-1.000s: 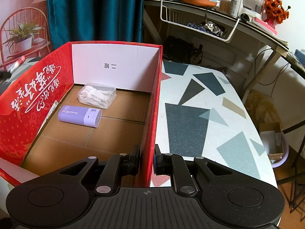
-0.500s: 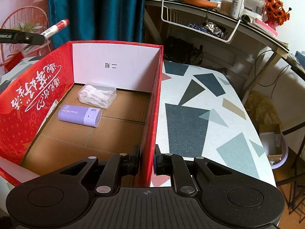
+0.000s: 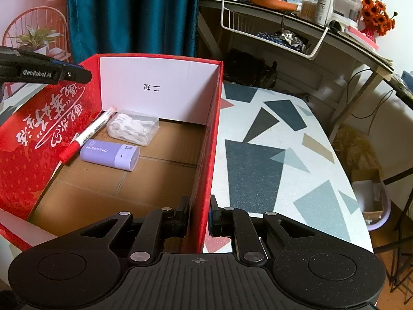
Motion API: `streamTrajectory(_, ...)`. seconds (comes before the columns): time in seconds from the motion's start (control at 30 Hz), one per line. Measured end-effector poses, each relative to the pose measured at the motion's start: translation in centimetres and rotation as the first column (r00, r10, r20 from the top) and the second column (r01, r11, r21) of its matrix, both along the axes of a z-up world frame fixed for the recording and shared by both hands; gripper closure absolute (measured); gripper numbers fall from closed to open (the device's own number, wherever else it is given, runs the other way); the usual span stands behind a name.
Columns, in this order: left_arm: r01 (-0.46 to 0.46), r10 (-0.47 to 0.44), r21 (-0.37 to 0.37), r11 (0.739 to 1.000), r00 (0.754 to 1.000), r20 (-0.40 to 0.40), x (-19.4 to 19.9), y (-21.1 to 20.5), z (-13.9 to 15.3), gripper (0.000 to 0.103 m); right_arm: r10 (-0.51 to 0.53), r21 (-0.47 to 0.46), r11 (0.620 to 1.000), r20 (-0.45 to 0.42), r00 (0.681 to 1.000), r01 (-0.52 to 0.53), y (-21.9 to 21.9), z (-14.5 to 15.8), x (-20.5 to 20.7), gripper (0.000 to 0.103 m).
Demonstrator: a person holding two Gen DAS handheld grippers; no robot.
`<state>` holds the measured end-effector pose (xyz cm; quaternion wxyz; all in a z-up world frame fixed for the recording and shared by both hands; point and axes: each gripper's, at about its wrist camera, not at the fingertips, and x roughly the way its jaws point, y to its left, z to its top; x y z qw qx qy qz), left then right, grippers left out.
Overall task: Organize rigid objects
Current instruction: 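Carry the marker into the red box and open the left gripper, then move the left gripper back down to the pink checkered pen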
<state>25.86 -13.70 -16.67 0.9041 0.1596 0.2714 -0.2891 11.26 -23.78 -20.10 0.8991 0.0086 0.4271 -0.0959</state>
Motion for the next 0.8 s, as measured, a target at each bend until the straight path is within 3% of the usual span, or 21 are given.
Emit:
streamTrajectory(0.17,-0.004,0.003,-0.016,1.0,1.0,-0.015,-0.2,1.0,0.2,0.084,-0.001,0.002,1.0,0.001,1.0,0.001,0.0,0.0,0.0,0.09)
streamTrajectory(0.27,-0.013,0.013,-0.031,0.999,1.0,-0.008,-0.2,1.7,0.9,0.074,-0.002,0.003,1.0,0.002,1.0,0.002,0.0,0.0,0.0,0.09)
streamTrajectory(0.4,-0.034,0.034,-0.058,0.998,0.999,-0.003,-0.3,3.4,2.1,0.071,-0.002,0.003,1.0,0.002,1.0,0.002,0.0,0.0,0.0,0.09)
streamTrajectory(0.5,-0.079,0.079,-0.074,0.994,0.997,-0.004,-0.3,5.3,2.5,0.063,-0.002,0.004,1.0,0.002,1.0,0.002,0.0,0.0,0.0,0.09)
streamTrajectory(0.8,-0.273,0.267,-0.066,0.96,0.96,-0.086,1.2,11.3,1.1,0.062,-0.003,0.006,1.0,0.004,1.0,0.003,-0.1,0.0,-0.1,0.09)
